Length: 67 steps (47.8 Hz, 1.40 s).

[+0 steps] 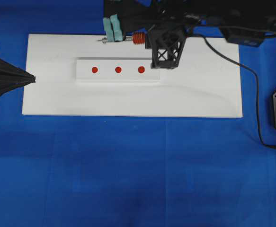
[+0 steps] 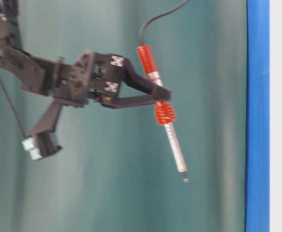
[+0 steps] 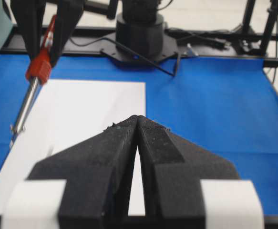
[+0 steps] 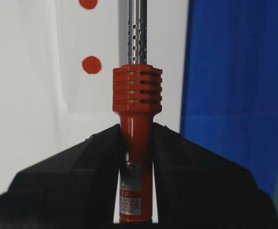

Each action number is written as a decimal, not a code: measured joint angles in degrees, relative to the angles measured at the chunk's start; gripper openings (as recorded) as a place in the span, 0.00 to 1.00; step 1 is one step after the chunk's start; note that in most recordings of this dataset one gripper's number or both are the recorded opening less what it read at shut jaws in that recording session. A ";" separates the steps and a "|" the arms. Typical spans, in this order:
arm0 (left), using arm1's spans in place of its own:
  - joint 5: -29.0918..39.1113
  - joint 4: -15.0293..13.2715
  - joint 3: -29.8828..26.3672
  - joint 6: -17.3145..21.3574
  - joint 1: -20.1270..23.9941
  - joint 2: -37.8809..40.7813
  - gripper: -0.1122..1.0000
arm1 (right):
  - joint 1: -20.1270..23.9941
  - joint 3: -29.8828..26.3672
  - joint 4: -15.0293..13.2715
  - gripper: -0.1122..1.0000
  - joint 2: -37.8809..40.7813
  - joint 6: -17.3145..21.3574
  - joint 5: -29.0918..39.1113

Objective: Touch the tip of the soldering iron to the mark.
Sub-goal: 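Position the iron tip above the middle red dot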

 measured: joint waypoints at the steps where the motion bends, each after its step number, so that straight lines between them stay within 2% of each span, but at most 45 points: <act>1: 0.00 0.00 0.00 0.00 0.09 0.00 0.12 | 0.00 -0.09 0.00 0.16 -0.18 0.00 0.09; 31: 0.00 0.00 -0.09 0.00 0.09 -0.09 0.12 | 0.00 0.44 -0.18 0.16 -0.79 -0.09 0.53; 58: 0.00 0.00 -0.09 0.09 0.00 -0.26 0.12 | 0.00 12.83 -0.09 0.16 -10.11 0.09 -0.70; 67: -0.09 0.00 -0.09 0.18 0.09 -0.26 0.12 | 0.00 13.71 0.18 0.16 -10.99 0.09 -2.29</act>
